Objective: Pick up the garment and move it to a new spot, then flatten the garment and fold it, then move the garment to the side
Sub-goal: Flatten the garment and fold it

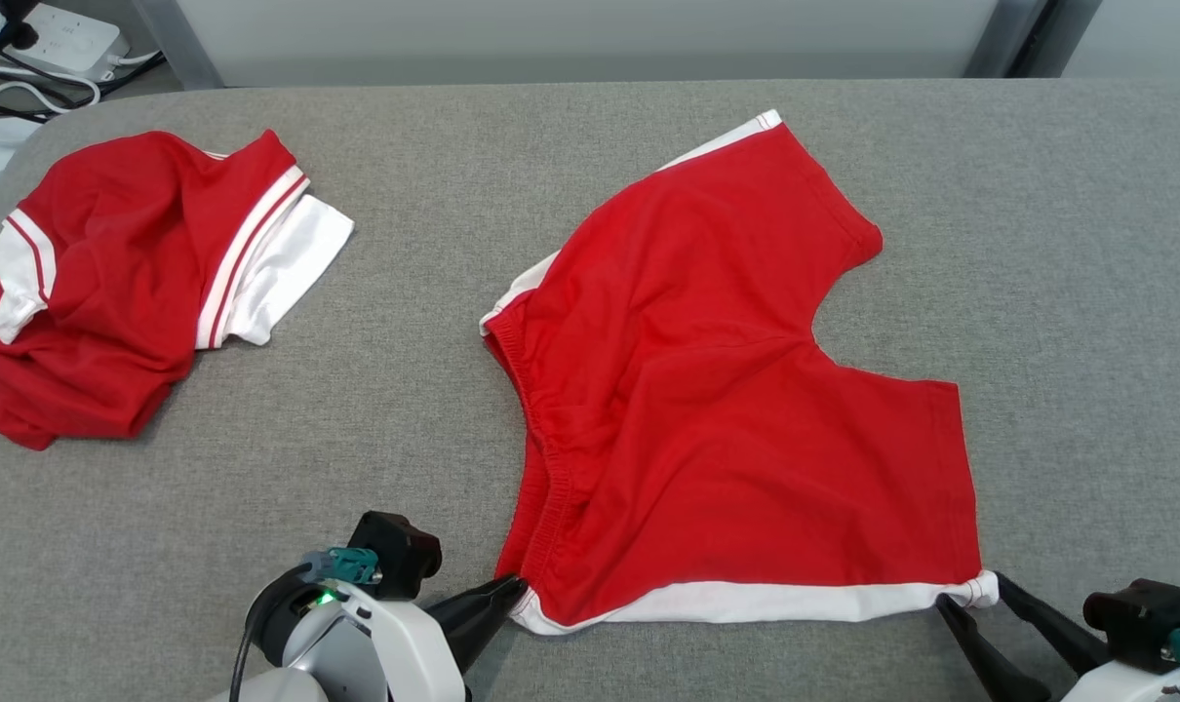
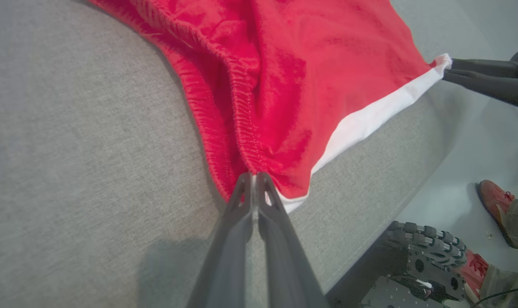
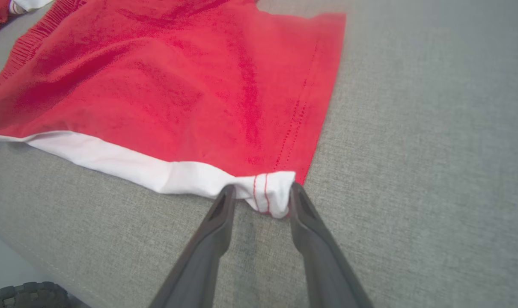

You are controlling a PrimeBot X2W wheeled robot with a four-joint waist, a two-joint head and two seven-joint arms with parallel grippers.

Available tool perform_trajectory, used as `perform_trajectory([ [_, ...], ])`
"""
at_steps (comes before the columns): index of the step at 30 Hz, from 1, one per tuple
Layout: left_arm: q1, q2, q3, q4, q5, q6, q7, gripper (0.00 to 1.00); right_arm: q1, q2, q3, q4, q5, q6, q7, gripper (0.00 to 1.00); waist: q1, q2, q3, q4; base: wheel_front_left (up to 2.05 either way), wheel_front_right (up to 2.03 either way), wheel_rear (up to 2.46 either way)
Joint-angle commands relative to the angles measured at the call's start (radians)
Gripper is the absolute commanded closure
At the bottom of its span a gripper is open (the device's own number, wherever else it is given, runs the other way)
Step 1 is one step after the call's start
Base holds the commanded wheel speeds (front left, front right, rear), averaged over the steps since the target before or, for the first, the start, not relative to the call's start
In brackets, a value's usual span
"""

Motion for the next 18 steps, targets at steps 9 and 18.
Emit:
perform_trajectory([
  [9, 0.008, 0.02, 0.116, -0.027, -0.012, 0.054, -0.132, 0.0, -0.012, -0.006, -0.067, -0.112, -0.065, 0.0, -0.116, 0.0, 0.0, 0.0, -0.014, 0.003, 0.0, 0.0, 0.0],
  [18, 0.056, -0.034, 0.31, -0.021, 0.044, 0.113, -0.372, 0.0, -0.037, 0.121, -0.182, -0.086, -0.211, 0.0, -0.245, 0.0, 0.0, 0.0, -0.058, 0.026, 0.0, 0.0, 0.0],
])
